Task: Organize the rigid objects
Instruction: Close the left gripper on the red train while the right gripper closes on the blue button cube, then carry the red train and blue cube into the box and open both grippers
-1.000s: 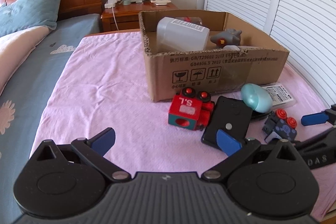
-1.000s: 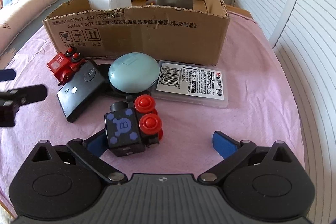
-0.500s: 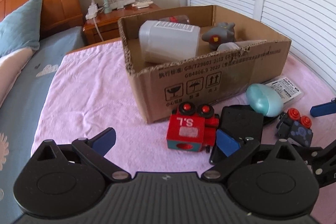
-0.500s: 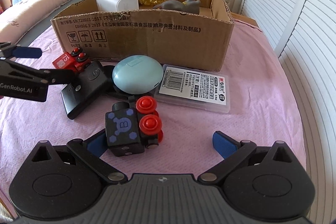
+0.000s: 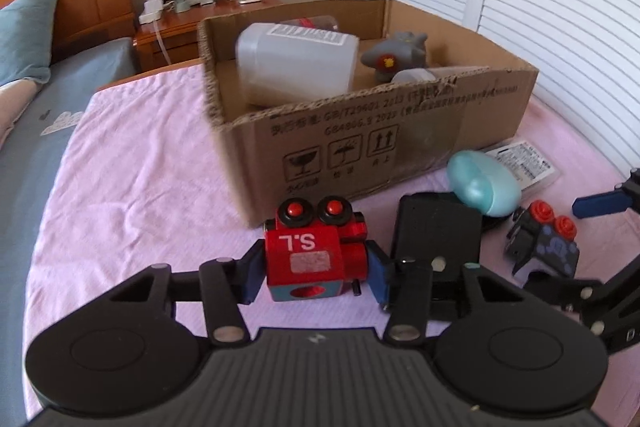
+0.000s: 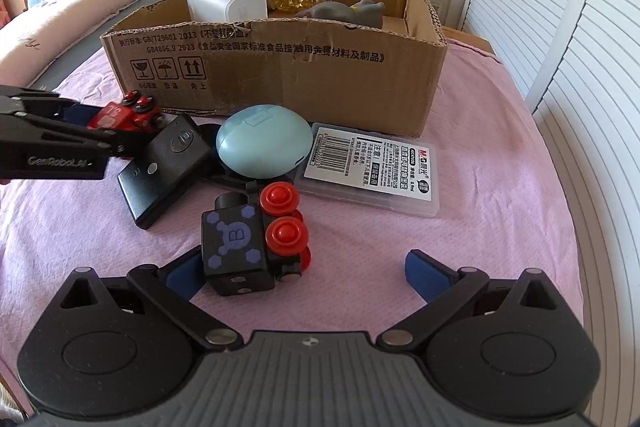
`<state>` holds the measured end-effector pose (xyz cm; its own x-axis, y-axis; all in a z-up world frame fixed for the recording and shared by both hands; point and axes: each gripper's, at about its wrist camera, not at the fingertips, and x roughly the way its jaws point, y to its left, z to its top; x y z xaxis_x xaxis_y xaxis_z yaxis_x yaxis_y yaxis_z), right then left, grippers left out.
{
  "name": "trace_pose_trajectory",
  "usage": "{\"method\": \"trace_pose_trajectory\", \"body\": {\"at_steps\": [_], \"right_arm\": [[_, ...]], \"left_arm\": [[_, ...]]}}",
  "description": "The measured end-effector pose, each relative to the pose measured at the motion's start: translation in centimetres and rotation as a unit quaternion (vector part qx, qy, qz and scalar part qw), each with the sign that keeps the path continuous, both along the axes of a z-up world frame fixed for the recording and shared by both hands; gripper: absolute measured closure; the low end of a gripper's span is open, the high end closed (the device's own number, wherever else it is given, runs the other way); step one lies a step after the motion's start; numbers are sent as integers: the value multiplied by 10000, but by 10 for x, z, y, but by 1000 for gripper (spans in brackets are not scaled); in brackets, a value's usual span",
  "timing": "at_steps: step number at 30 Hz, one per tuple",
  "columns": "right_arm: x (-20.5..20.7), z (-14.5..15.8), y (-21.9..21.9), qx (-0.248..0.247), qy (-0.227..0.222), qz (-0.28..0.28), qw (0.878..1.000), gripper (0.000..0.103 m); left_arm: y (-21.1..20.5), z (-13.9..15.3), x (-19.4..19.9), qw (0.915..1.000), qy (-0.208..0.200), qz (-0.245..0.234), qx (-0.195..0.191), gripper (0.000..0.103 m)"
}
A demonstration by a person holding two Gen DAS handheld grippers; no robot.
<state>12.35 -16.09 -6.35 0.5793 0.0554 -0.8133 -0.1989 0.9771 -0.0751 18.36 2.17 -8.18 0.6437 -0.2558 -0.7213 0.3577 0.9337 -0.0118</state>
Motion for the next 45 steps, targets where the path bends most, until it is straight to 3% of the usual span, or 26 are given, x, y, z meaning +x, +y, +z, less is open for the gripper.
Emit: {"method": "trace_pose_trajectory", "body": {"at_steps": [12,17,23,32,33,45], "right_arm": [[-5,-3,13,73,-205,524,9984,0],[-4,-3,25,114,-285,835,9960,6],[-4,1,26,153,-346,976,9945,21],[-1,4,18,147,-358,895,9952,44],[-2,5,17,149,-356,889,9953,48],[-5,12,16,133,-201,1069,9940,48]], "left_arm": [[29,-2,-29,9970,-2,742,-212,52],[25,-2,-28,9959,-54,873,-243,45],[20,-3,-28,9957,-114,907,-154,39],[23,-1,-26,9934,-59,1122,-247,43],[23,-1,-26,9933,-61,1127,-239,49],[19,17,-31,9984,147,538,-104,49]]}}
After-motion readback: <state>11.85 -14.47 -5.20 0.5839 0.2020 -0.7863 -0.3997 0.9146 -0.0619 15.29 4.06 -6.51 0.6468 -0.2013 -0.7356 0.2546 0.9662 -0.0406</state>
